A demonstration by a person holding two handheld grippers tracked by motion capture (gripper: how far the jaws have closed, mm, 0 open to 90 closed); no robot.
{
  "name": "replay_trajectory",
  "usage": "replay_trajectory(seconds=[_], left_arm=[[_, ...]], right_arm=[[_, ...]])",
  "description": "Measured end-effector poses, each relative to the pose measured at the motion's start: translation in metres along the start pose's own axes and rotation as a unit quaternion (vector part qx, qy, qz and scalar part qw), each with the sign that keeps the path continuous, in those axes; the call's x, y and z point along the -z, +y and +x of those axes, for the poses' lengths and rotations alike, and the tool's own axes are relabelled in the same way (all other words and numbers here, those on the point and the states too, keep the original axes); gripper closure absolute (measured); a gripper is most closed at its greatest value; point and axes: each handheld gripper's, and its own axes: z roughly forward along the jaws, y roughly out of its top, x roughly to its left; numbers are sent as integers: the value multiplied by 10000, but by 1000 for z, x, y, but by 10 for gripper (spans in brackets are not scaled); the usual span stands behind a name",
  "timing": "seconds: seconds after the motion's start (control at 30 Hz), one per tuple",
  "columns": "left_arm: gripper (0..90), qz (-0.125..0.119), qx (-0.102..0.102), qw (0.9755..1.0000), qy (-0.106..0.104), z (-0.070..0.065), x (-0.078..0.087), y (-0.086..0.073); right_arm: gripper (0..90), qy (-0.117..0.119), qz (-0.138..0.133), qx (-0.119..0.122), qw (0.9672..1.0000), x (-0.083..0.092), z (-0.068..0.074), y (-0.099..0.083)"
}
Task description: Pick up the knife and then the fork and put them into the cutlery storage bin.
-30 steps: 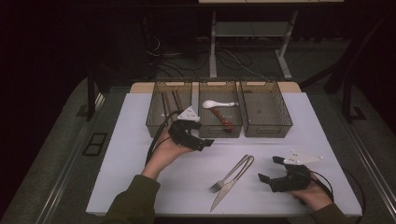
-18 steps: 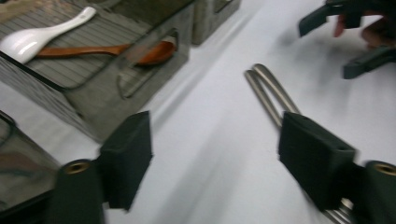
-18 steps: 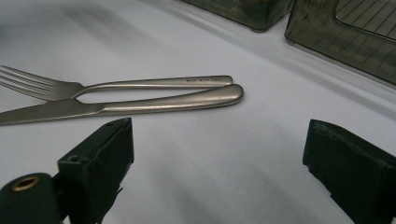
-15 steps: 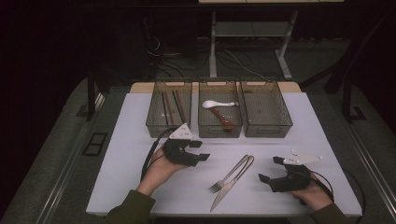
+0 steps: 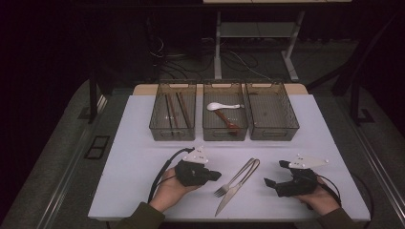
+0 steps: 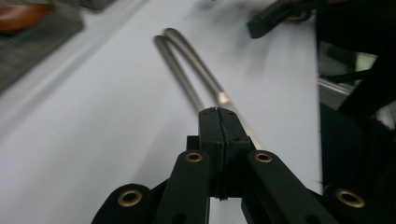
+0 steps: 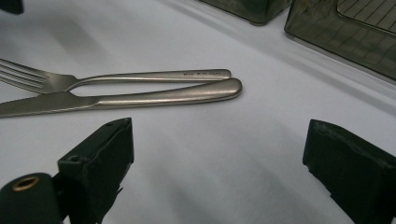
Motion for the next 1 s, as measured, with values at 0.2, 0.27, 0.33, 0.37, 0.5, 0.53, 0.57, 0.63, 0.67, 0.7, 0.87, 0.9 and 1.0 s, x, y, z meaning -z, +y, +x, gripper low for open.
replay_trajectory(seconds=[0.2,0.27,0.33,0.37,0.5,0.53,0.57,0.63,0.67,0.7,0.87,0.9,1.0], left_arm=[[894,225,-121,9994,-231,-17,-16,-4],[894,301,-139,9990,-304,-19,-20,-6],[893,330,-122,9989,-323,-21,-24,-7],[894,374,-140,9987,-323,-22,-25,-7],[894,561,-201,9977,-337,-26,-32,-9],[894,587,-187,9976,-324,-26,-33,-10],[894,645,-194,9972,-329,-26,-34,-10],[894,747,-183,9967,-258,-26,-36,-12],[895,756,-143,9966,-287,-26,-36,-13],[895,767,-169,9965,-280,-26,-36,-12],[895,896,-349,9954,-2,-28,-36,-11],[895,915,-336,9952,68,-29,-37,-12],[895,1023,-492,9933,190,-25,-36,-12]], right_arm=[[89,-16,20,-9,10000,0,0,0],[89,-23,25,-12,10000,0,0,0],[89,-22,24,-11,10000,0,0,0],[89,-27,23,-10,10000,0,0,0],[89,-30,43,-11,10000,0,0,0],[89,-34,48,-7,10000,0,0,0],[89,-34,46,-9,10000,0,0,0],[89,-37,43,-6,10000,0,0,0],[89,-39,44,-9,10000,0,0,0],[89,-36,39,-11,10000,0,0,0],[89,-38,42,-14,10000,0,-1,-1],[89,-41,40,-13,10000,0,-1,-1],[89,-39,42,-15,10000,0,0,0]])
